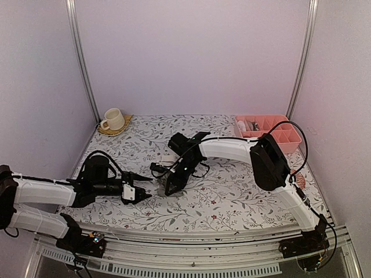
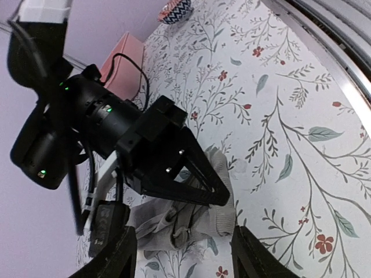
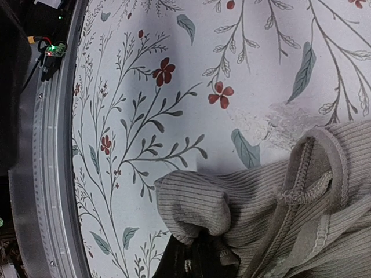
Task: Roll the underwear
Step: Roll the underwear at the center of the board.
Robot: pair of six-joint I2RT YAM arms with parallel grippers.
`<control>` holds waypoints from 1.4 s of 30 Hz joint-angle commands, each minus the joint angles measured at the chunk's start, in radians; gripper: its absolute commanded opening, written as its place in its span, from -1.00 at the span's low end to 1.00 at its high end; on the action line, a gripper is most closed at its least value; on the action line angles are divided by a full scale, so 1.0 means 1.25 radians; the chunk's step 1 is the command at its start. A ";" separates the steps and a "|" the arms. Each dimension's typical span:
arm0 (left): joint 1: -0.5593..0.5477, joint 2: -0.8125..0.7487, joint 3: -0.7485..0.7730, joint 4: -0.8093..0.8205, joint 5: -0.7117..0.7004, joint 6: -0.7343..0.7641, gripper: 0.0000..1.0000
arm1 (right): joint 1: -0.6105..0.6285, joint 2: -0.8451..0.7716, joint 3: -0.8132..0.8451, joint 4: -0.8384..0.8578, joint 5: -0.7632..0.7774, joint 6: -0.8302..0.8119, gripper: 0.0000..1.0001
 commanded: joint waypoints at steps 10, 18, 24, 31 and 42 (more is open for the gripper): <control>-0.162 0.205 0.006 0.073 -0.268 0.184 0.18 | 0.003 0.036 0.000 0.001 -0.091 0.069 -0.94; -0.196 0.304 0.035 0.141 -0.364 0.166 0.09 | 0.003 0.037 -0.003 0.006 -0.088 0.074 -0.93; -0.218 0.363 0.028 0.201 -0.401 0.159 -0.24 | 0.001 0.038 -0.003 0.012 -0.080 0.078 -0.93; -0.234 0.411 0.053 0.201 -0.443 0.123 -1.00 | -0.004 0.029 -0.007 0.018 -0.072 0.082 -0.92; -0.202 0.370 0.131 -0.007 -0.370 0.017 -1.00 | -0.003 -0.149 -0.197 0.147 -0.053 0.043 -0.16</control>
